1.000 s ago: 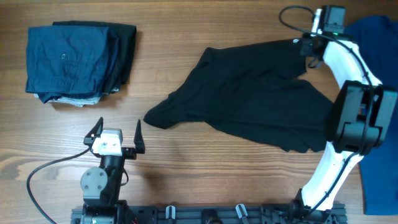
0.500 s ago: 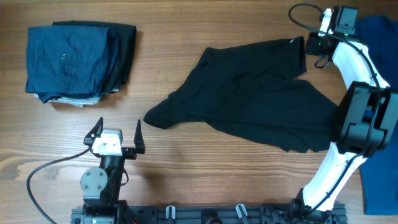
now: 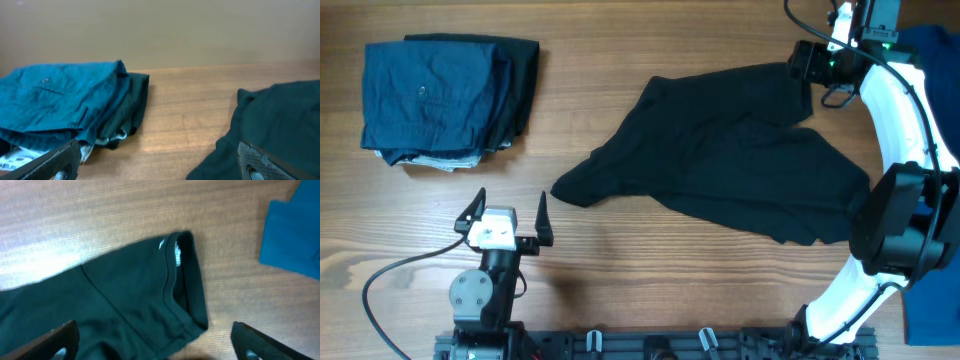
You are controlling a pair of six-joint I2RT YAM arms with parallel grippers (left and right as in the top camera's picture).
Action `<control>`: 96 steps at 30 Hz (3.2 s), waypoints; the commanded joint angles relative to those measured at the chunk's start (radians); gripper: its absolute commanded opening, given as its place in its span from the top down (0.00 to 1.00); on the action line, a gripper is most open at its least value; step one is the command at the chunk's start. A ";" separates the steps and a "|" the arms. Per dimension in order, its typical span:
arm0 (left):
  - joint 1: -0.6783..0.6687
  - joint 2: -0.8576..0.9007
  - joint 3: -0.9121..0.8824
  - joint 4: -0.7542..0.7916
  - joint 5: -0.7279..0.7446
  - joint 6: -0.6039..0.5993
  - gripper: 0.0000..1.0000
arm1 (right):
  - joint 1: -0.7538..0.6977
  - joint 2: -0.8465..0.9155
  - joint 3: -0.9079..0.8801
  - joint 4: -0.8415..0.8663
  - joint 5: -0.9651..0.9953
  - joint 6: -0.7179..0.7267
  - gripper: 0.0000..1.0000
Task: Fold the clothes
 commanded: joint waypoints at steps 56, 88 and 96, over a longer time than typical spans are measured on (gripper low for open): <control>-0.176 2.106 1.629 -0.360 0.353 0.008 0.01 | -0.003 -0.005 0.010 -0.008 -0.017 0.015 0.00; -0.276 2.169 1.619 -0.462 0.056 0.008 0.71 | -0.003 -0.005 0.010 -0.007 -0.016 0.015 0.00; -0.315 2.183 1.619 -0.503 0.068 0.008 0.73 | -0.003 -0.005 0.010 -0.008 -0.016 0.015 0.00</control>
